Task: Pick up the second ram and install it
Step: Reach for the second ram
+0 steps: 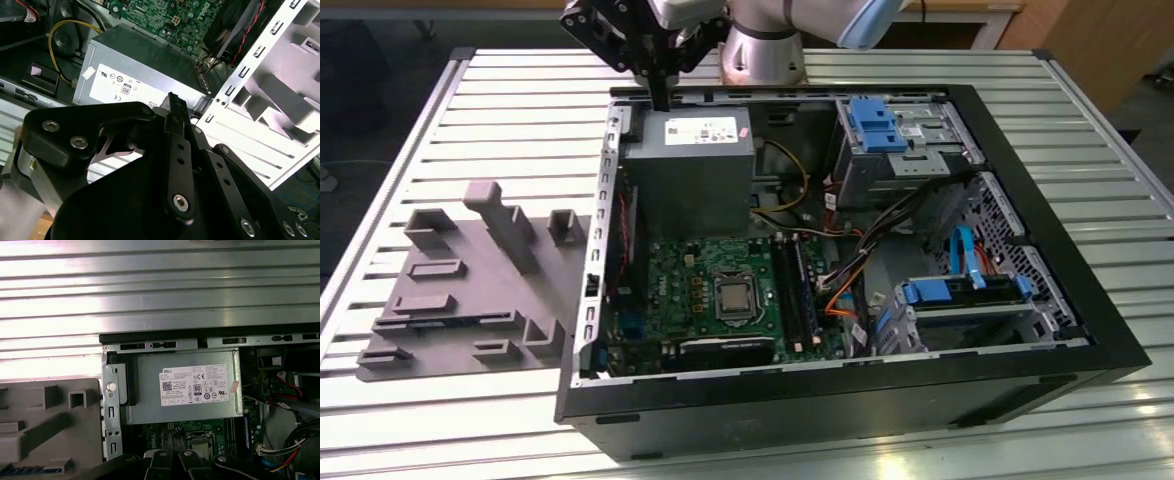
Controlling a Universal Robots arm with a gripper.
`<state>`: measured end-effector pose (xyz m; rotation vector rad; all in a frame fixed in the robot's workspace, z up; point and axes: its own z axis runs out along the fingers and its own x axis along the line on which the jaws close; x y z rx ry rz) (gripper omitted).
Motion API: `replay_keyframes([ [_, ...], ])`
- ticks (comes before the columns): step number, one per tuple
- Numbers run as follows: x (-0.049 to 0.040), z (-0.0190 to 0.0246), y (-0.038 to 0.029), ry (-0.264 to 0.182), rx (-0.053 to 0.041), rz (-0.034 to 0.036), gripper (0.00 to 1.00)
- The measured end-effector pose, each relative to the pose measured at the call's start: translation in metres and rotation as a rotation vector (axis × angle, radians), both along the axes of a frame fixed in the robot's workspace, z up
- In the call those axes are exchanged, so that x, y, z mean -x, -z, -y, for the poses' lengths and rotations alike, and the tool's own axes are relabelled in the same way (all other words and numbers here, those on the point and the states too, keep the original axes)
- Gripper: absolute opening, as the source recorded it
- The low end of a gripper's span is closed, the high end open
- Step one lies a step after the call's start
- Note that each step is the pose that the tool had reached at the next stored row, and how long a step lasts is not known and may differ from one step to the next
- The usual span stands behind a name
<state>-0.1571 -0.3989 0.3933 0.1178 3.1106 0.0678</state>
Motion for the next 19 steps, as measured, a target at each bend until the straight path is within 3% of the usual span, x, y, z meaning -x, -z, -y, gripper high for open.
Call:
replay_keyframes([
  [19, 0.0094, 0.0000, 0.0000, 0.000, 0.0001, 0.0005, 0.11],
])
